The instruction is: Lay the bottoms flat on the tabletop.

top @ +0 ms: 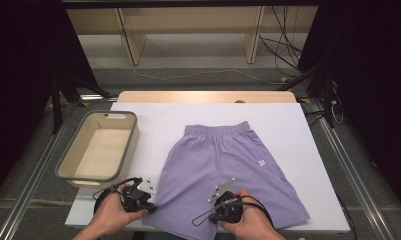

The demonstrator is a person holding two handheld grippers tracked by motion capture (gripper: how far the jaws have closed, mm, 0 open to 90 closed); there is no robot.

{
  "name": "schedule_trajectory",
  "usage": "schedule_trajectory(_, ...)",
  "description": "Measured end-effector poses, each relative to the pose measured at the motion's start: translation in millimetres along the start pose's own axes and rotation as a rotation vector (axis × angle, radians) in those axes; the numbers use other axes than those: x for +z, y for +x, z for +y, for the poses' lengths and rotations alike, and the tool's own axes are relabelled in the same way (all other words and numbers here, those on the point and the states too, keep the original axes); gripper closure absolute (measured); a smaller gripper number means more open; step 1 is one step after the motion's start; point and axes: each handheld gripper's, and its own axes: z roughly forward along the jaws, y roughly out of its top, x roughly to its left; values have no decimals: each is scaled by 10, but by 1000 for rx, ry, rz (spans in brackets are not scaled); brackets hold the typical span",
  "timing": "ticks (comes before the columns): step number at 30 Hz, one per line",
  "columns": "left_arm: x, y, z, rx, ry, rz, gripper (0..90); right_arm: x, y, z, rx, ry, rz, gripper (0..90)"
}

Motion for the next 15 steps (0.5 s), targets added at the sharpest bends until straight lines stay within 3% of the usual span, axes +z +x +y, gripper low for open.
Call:
schedule_trajectory(4, -11, 10, -7, 9, 13, 4, 841, -44, -1, -7, 8, -6, 27, 900)
schedule_trajectory(6, -29, 18, -4, 2, -16, 23, 775, -102, -27, -20, 18, -32, 12, 859)
schedule_trajectory(10, -47, 72, 32, -33, -100, 70, 564, -260, -144, -73, 106, -104, -62, 746)
schedule_trajectory(13, -48, 106, 74, -58, -138, 97, 429, -323, -249, -140, 160, -105, -164, 690)
schedule_trajectory(15, -54, 129, 110, -71, -172, 110, 351, -320, -284, -183, 188, -89, -168, 654)
